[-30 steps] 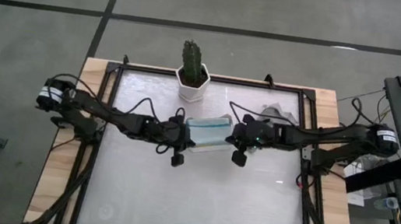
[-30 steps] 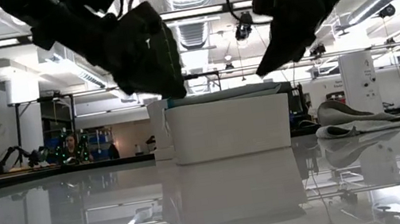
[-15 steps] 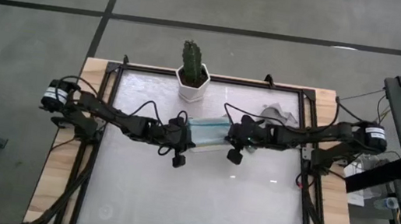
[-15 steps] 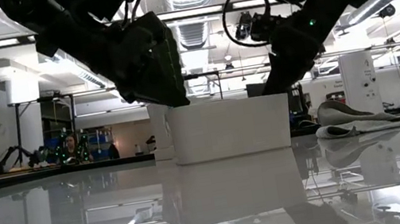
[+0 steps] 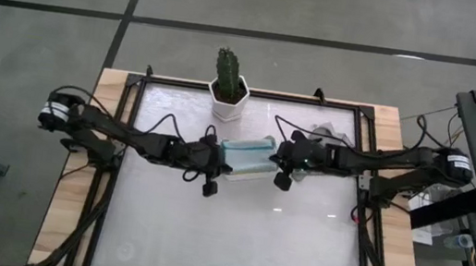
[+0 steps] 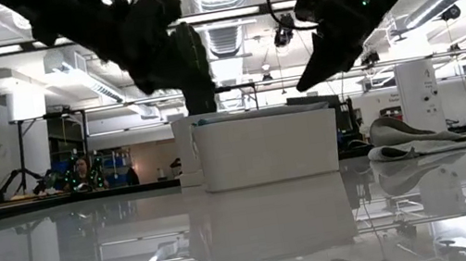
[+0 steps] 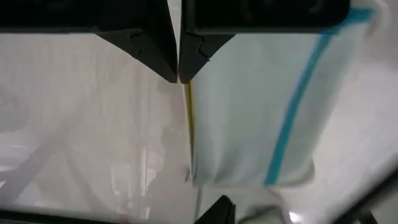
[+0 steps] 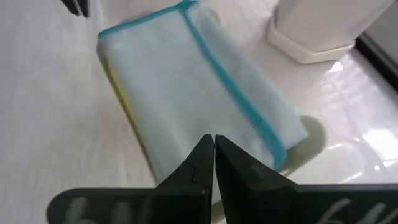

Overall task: Fold microfiber towels
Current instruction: Put the light blue towel into the bin

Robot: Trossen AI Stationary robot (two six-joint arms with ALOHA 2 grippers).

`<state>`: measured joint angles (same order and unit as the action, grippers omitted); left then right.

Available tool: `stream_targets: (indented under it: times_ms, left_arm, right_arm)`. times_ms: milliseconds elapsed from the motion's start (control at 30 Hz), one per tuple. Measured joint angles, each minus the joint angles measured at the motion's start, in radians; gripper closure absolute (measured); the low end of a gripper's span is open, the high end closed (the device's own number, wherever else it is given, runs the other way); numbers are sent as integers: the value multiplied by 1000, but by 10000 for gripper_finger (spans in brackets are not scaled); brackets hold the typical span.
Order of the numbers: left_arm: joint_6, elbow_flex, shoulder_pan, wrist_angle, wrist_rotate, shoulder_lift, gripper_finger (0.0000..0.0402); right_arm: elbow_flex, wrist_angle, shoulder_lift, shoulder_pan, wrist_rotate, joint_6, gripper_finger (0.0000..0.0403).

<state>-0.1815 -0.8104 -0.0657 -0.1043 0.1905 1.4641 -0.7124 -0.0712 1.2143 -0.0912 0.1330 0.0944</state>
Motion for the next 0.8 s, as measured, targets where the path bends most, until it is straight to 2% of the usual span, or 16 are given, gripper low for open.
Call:
stream_targets:
  times_ms: [67,233,500,800]
  left_arm:
    - [51,0,0,1,27,-24,400]
    - [160,5,19,2,197,-39,400]
    - [162,13,107,-26,209,58,400]
    - [114,12,119,-17,208,104,400]
  right_arm:
    - [-2,0,-7,-15,1,-7,394]
    - [-26,29,10,-77,1,-36,394]
    - [-31,165,106,-145,-1,-78,394]
    - [-31,220,238,-159,-1,-82,394]
